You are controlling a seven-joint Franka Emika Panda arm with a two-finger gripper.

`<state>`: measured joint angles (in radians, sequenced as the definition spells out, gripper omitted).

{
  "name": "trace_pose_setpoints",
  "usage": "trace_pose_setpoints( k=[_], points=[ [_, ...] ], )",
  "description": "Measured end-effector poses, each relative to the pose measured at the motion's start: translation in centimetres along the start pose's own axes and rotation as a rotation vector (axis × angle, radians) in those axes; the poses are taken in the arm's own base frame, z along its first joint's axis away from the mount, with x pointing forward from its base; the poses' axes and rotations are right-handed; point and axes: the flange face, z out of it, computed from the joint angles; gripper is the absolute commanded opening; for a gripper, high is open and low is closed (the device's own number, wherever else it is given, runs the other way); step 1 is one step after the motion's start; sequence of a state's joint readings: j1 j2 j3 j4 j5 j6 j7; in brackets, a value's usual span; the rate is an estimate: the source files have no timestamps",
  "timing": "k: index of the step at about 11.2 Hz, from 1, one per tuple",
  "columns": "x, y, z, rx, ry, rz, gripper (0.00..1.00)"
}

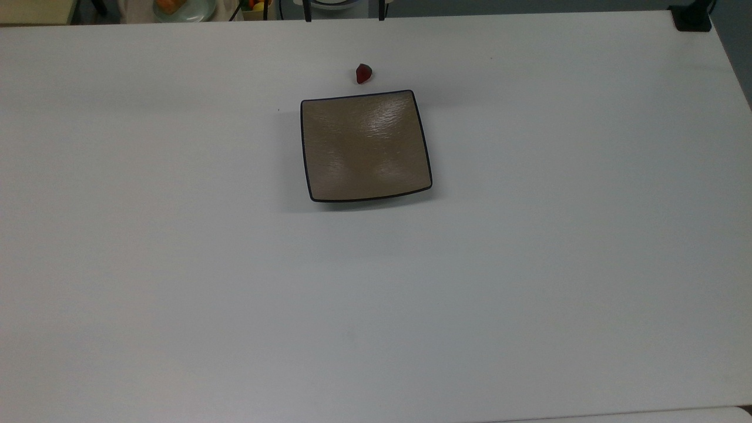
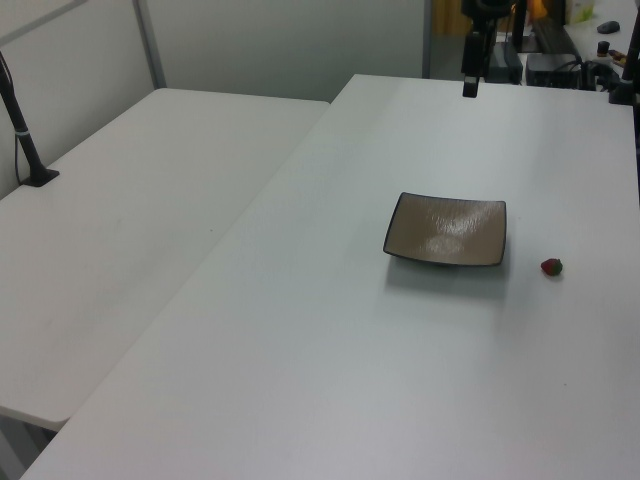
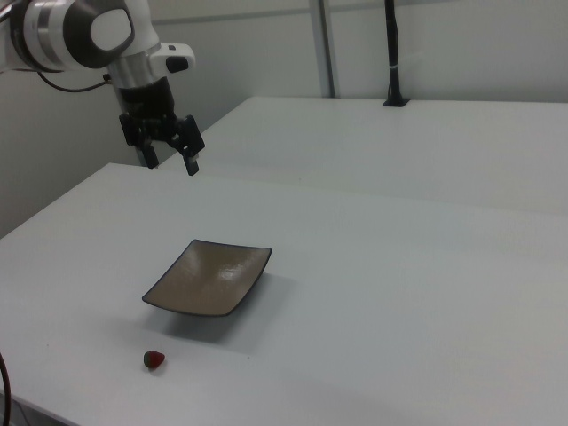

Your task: Strawberries on a ceramic plate

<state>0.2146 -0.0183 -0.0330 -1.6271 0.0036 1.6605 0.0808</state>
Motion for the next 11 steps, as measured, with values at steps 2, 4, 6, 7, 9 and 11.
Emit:
trace_pose_setpoints(
  k=[2,4,6,7,9,11],
  points=[
    [-0.09,0.08,-0.22,0.006,0.003,0.003,1.0],
    [-0.26,0.24,-0.62,0.013,0.01,0.007,1.0],
    [-0.36,0.26,-0.84,0.014,0.014,-0.007,1.0],
    [-0.36,0.27,-0.85,0.014,0.014,-0.029,1.0],
    [-0.36,0.3,-0.85,0.013,0.014,-0.089,1.0],
    [-0.37,0.77,-0.8,0.012,0.011,-0.185,1.0]
  ],
)
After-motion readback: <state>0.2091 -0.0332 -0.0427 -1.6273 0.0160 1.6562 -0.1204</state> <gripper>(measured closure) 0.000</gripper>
